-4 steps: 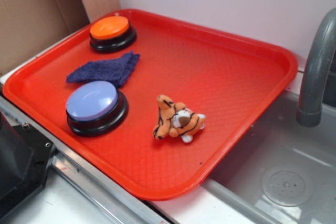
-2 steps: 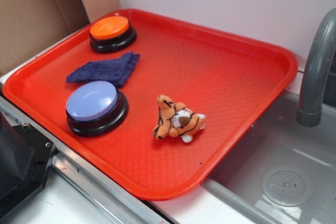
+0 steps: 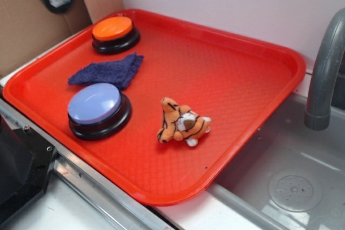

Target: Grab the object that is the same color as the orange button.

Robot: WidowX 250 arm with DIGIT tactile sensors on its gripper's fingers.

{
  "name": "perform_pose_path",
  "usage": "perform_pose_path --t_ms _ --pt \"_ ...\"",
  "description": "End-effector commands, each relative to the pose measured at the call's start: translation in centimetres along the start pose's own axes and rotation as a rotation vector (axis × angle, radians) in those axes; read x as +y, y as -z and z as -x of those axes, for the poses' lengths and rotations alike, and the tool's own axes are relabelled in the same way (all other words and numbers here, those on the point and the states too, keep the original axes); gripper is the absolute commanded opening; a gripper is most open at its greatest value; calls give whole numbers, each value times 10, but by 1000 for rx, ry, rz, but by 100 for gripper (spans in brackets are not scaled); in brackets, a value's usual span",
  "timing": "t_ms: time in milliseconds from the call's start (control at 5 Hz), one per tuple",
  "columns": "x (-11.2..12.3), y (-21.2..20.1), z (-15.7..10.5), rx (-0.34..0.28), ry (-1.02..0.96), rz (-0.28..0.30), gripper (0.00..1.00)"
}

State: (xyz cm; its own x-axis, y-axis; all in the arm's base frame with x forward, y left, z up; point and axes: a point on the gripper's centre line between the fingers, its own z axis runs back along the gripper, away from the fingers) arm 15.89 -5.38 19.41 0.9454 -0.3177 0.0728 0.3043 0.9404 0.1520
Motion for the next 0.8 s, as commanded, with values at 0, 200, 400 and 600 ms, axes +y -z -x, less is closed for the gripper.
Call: perform_pose_path --t_ms 0,200,400,600 --pt "-45 52 -52 -134 379 -42 100" --pt "-69 91 -67 -199 577 69 100" --pt "-89 122 -67 -232 628 223 100" --pt "-94 142 -62 -181 667 179 100"
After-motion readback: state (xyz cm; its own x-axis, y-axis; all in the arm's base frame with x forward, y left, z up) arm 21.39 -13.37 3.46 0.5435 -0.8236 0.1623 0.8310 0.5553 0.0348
